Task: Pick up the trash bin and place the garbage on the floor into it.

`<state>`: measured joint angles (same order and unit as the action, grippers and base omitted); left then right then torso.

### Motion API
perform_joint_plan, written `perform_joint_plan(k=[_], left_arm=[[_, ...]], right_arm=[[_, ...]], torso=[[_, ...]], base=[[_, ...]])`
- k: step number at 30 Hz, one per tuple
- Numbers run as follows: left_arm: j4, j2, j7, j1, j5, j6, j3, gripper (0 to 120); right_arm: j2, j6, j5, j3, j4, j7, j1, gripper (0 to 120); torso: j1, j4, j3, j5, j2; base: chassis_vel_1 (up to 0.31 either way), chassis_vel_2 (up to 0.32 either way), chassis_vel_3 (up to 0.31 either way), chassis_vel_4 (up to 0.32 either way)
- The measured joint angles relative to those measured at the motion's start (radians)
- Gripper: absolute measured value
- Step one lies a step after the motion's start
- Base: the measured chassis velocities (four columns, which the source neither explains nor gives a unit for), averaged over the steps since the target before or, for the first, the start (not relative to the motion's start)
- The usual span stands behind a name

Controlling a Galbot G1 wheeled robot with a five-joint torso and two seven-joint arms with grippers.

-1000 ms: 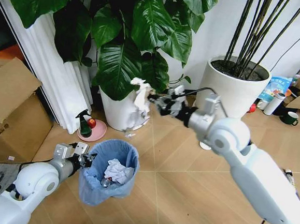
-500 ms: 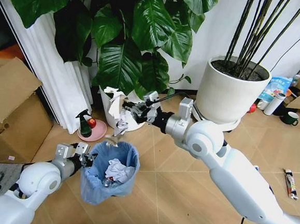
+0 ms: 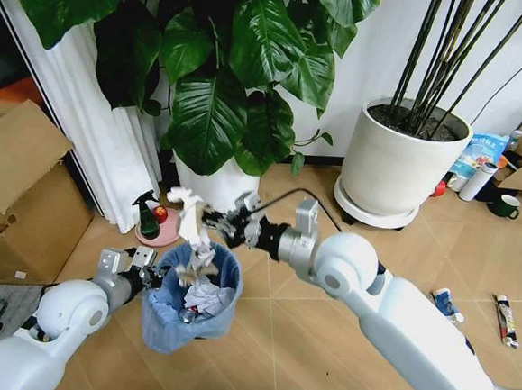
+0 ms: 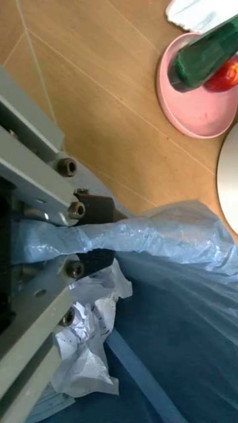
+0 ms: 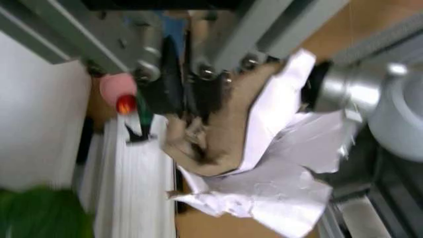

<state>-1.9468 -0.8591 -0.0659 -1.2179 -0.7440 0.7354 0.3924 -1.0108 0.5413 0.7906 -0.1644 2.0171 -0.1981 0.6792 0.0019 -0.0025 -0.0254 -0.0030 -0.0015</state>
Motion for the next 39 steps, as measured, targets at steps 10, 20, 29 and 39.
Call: perform_joint_plan(k=[10, 20, 29, 39], left_arm=[[0.010, -0.007, 0.001, 0.018, -0.001, 0.000, -0.008, 0], [0.002, -0.003, 0.001, 0.011, -0.001, 0.000, -0.005, 0], [-0.009, -0.004, -0.001, -0.004, 0.002, 0.000, -0.001, 0], [-0.017, -0.001, -0.003, -0.014, 0.002, 0.000, 0.003, 0]], right_arm=[[0.029, 0.088, 0.039, 0.010, 0.004, -0.060, 0.054, 41], [0.018, 0.108, 0.069, 0.012, -0.020, -0.010, 0.063, 79], [0.013, 0.119, 0.063, 0.033, -0.035, 0.024, 0.072, 100], [0.021, 0.124, 0.010, 0.078, -0.073, 0.038, 0.089, 100]], torso=[[0.000, 0.0001, 0.000, 0.0000, 0.000], [0.000, 0.0002, 0.000, 0.0001, 0.000], [0.000, 0.0003, 0.000, -0.0001, 0.000], [0.000, 0.0002, 0.000, 0.0001, 0.000]], base=[[0.000, 0.000, 0.000, 0.000], [0.000, 0.000, 0.000, 0.000], [0.000, 0.000, 0.000, 0.000], [0.000, 0.000, 0.000, 0.000]])
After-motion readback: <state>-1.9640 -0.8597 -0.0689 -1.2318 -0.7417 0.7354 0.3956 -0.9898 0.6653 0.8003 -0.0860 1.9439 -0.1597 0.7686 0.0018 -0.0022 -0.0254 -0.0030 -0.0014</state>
